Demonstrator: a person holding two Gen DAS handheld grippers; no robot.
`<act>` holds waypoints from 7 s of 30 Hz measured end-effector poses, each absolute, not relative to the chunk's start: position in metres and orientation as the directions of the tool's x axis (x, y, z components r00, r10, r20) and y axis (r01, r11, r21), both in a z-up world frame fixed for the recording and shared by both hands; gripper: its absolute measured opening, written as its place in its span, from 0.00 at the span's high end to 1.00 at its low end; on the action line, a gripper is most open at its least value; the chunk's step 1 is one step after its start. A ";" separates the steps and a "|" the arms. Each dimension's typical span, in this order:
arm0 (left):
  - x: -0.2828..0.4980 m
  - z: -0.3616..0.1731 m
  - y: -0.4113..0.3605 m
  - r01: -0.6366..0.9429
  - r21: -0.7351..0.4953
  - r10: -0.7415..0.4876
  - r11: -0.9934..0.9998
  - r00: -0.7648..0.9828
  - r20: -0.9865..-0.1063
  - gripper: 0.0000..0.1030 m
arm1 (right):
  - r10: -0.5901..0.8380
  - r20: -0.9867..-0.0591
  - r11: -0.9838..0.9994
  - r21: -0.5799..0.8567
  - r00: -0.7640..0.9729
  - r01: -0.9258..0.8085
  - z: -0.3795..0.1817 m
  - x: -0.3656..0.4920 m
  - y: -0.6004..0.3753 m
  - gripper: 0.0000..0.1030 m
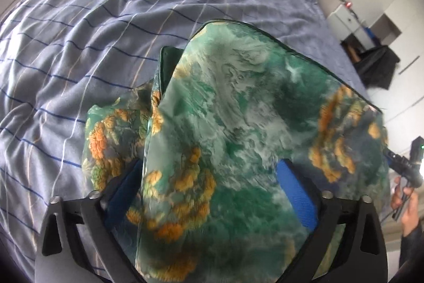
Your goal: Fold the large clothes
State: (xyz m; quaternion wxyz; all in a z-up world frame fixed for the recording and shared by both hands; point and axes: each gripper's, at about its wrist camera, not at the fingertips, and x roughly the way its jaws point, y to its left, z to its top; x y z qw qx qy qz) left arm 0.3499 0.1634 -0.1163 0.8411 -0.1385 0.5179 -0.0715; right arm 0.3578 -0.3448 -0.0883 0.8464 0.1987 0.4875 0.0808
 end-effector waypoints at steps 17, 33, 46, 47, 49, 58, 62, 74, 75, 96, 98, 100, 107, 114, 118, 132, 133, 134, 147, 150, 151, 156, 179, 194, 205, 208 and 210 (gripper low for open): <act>0.315 -0.035 0.182 -0.065 -0.272 -0.151 0.960 0.698 -0.700 0.90 | -0.040 -0.621 0.997 -0.081 0.783 -0.014 0.001 0.328 -0.278 0.88; 0.379 -0.141 0.198 -0.201 -0.276 -0.079 0.940 0.658 -0.749 0.84 | -0.087 -0.722 0.996 -0.059 0.687 0.064 -0.087 0.416 -0.297 0.88; 0.378 -0.168 0.204 -0.188 -0.344 -0.121 0.920 0.699 -0.705 0.77 | 0.064 -0.776 0.983 0.157 0.628 0.094 -0.155 0.425 -0.323 0.84; 0.378 -0.168 0.204 -0.188 -0.342 -0.121 0.921 0.697 -0.707 0.77 | 0.067 -0.777 0.982 0.161 0.626 0.095 -0.156 0.426 -0.321 0.84; 0.379 -0.167 0.203 -0.187 -0.336 -0.121 0.923 0.690 -0.714 0.76 | 0.066 -0.779 0.982 0.160 0.623 0.095 -0.156 0.426 -0.320 0.84; 0.360 -0.105 0.201 -0.223 -0.254 -0.040 0.941 0.672 -0.739 0.14 | 0.130 -0.804 0.967 0.232 0.580 0.105 -0.133 0.434 -0.336 0.69; 0.333 -0.067 0.179 -0.159 -0.219 -0.038 0.963 0.723 -0.690 0.08 | 0.060 -0.749 0.980 0.170 0.660 0.103 -0.083 0.402 -0.338 0.59; 0.292 -0.118 0.093 0.026 -0.018 -0.031 0.999 0.653 -0.757 0.04 | 0.220 -0.795 0.972 0.133 0.565 -0.192 -0.098 0.294 -0.274 0.59; 0.290 -0.116 0.092 0.027 -0.003 -0.020 1.000 0.657 -0.754 0.04 | 0.226 -0.793 0.972 0.144 0.566 -0.186 -0.106 0.292 -0.279 0.59; 0.275 -0.123 -0.010 0.216 0.041 -0.100 0.976 0.602 -0.793 0.02 | 0.216 -0.744 0.975 0.197 0.632 -0.102 -0.102 0.232 -0.295 0.59; 0.272 -0.114 -0.010 0.222 0.025 -0.114 0.975 0.591 -0.799 0.02 | 0.209 -0.740 0.976 0.200 0.640 -0.087 -0.103 0.224 -0.297 0.59; 0.281 -0.101 -0.012 0.236 -0.015 -0.155 0.972 0.589 -0.793 0.02 | 0.192 -0.739 0.978 0.202 0.646 -0.059 -0.101 0.216 -0.298 0.59; 0.390 -0.096 -0.021 0.185 -0.100 -0.182 0.978 0.502 -0.845 0.03 | 0.237 -0.709 0.956 0.290 0.664 -0.032 -0.087 0.193 -0.300 0.59; 0.422 -0.105 -0.024 0.135 -0.115 -0.168 0.984 0.488 -0.857 0.03 | 0.265 -0.693 0.938 0.348 0.670 -0.012 -0.089 0.173 -0.304 0.59; 0.380 -0.109 -0.034 0.209 -0.036 -0.140 0.977 0.510 -0.849 0.03 | 0.254 -0.689 0.927 0.375 0.679 0.034 -0.092 0.168 -0.319 0.59; 0.243 -0.092 -0.040 0.340 -0.116 -0.280 0.933 0.484 -0.829 0.02 | 0.358 -0.652 0.694 0.665 0.669 0.277 -0.134 0.193 -0.371 0.38; 0.241 -0.088 -0.036 0.332 -0.137 -0.293 0.933 0.482 -0.826 0.02 | 0.369 -0.640 0.675 0.683 0.674 0.280 -0.136 0.195 -0.371 0.37; 0.240 -0.084 -0.032 0.323 -0.151 -0.300 0.934 0.484 -0.822 0.02 | 0.378 -0.631 0.654 0.700 0.678 0.286 -0.139 0.199 -0.370 0.36; 0.239 -0.018 -0.033 0.368 -0.128 -0.327 0.921 0.553 -0.766 0.02 | 0.256 -0.607 0.646 0.686 0.752 0.334 -0.155 0.238 -0.354 0.62; 0.248 0.003 -0.044 0.413 -0.149 -0.373 0.899 0.539 -0.755 0.02 | 0.186 -0.573 0.775 0.585 0.798 0.239 -0.117 0.231 -0.330 0.69; 0.251 0.009 -0.046 0.425 -0.162 -0.391 0.891 0.533 -0.751 0.02 | 0.170 -0.555 0.812 0.547 0.814 0.203 -0.104 0.228 -0.322 0.69; 0.276 0.049 -0.081 0.512 -0.260 -0.517 0.819 0.459 -0.723 0.02 | 0.147 -0.466 0.922 0.385 0.873 0.050 -0.050 0.212 -0.277 0.70; 0.286 0.054 -0.098 0.566 -0.060 -0.324 0.823 0.380 -0.866 0.50 | 0.265 -0.369 0.866 -0.314 0.891 -0.388 0.006 0.156 -0.065 0.70; 0.305 0.043 0.031 0.430 -0.082 -0.288 0.899 0.439 -0.851 0.69 | 0.389 -0.455 0.899 -0.002 0.801 -0.438 0.010 0.157 -0.115 0.44; 0.325 0.002 0.138 0.250 -0.146 -0.249 0.957 0.451 -0.857 0.68 | 0.410 -0.580 0.904 0.156 0.704 -0.398 -0.018 0.243 -0.099 0.60; 0.324 -0.009 0.162 0.212 -0.160 -0.241 0.964 0.445 -0.862 0.68 | 0.416 -0.606 0.897 0.153 0.678 -0.414 -0.027 0.258 -0.081 0.60; 0.324 -0.018 0.174 0.194 -0.167 -0.238 0.967 0.442 -0.865 0.68 | 0.420 -0.611 0.894 0.152 0.670 -0.421 -0.032 0.265 -0.071 0.60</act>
